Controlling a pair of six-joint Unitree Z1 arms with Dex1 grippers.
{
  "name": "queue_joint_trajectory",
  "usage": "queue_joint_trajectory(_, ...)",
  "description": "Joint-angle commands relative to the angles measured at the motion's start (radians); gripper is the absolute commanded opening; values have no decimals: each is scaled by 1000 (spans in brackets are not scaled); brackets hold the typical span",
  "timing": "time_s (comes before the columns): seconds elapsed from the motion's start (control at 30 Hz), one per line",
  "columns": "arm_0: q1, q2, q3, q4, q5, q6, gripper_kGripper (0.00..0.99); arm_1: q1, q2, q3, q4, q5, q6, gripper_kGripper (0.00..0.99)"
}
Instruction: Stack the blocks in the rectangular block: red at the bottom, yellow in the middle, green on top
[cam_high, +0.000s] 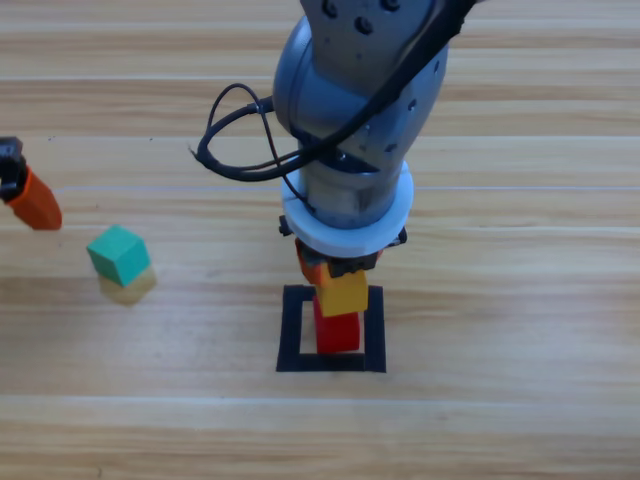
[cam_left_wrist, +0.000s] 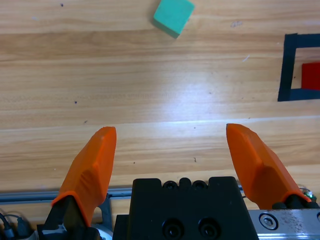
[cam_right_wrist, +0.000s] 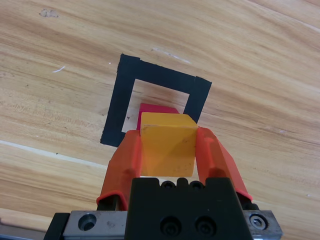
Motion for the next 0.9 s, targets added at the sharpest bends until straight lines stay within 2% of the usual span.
queue_joint_trajectory(0.03, 37, -4, 49, -33, -16, 19, 933, 36, 59, -4, 12, -15, 5, 0)
queue_joint_trajectory(0.9, 66, -6, 78, -61, -39, 41, 933, 36, 80, -12, 14, -14, 0, 0)
